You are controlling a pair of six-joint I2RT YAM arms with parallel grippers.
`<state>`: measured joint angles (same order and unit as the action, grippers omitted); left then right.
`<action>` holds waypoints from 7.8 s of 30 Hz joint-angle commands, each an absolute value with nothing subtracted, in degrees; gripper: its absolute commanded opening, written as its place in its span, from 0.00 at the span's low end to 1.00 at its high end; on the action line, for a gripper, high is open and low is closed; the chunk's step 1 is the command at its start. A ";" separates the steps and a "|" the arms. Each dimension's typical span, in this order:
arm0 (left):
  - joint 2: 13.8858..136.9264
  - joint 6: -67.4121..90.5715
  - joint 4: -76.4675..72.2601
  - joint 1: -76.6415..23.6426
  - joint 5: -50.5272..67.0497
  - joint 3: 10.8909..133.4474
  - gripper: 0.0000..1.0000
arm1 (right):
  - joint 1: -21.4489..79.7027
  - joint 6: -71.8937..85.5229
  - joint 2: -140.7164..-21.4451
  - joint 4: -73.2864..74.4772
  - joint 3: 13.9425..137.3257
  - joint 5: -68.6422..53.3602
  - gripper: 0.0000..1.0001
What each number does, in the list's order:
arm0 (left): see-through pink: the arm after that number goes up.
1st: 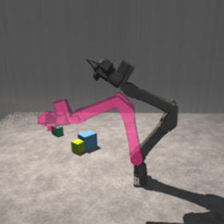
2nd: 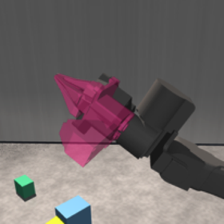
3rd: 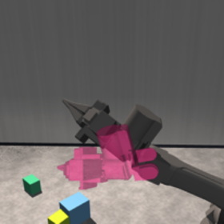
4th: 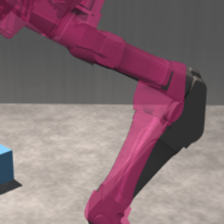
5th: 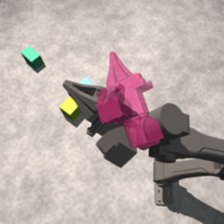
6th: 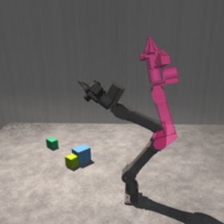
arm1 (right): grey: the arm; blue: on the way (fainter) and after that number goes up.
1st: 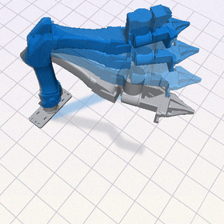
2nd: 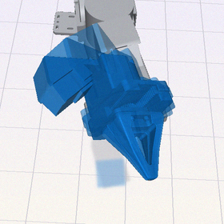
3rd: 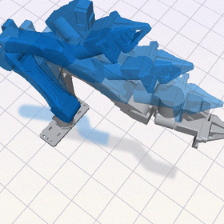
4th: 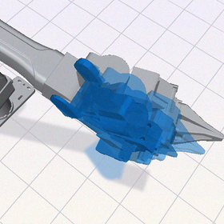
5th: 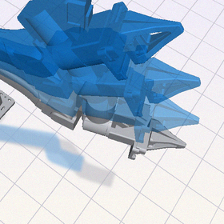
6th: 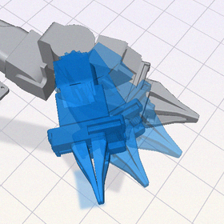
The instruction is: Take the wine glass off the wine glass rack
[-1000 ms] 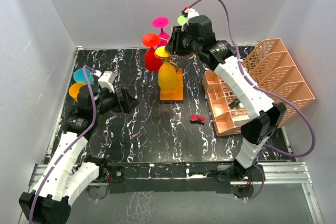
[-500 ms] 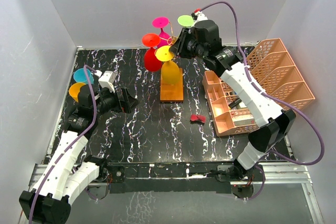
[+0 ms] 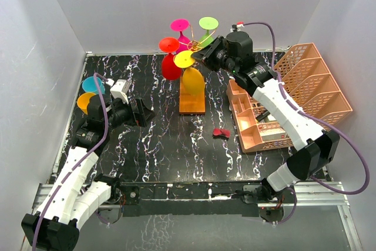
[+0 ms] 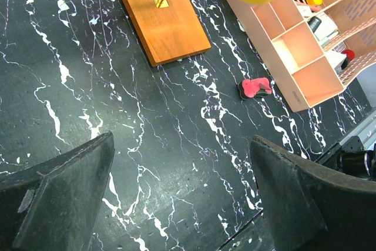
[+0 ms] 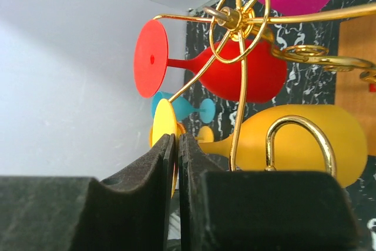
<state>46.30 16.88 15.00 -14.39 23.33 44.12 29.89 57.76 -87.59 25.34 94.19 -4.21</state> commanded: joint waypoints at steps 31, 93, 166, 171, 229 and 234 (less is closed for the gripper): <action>45.17 16.09 14.32 -14.65 24.64 44.42 0.97 | 28.04 74.89 -86.31 11.95 92.99 -13.56 0.08; 47.43 20.41 13.65 -14.62 25.30 44.09 0.97 | 29.43 71.62 -55.08 -3.08 54.34 -14.11 0.07; 43.00 59.67 14.93 -21.29 26.12 36.74 0.00 | 28.04 56.30 -42.93 4.32 25.13 3.06 0.75; 44.80 53.21 45.27 -21.29 4.39 46.60 0.00 | 28.03 50.79 -42.29 11.32 28.81 11.68 0.93; 77.87 41.57 51.54 12.75 -19.74 71.03 0.35 | 27.99 48.60 -42.49 18.00 37.59 11.64 0.99; 73.73 41.20 52.59 12.74 -19.14 72.81 0.62 | 27.98 48.60 -41.90 17.86 37.39 12.42 0.99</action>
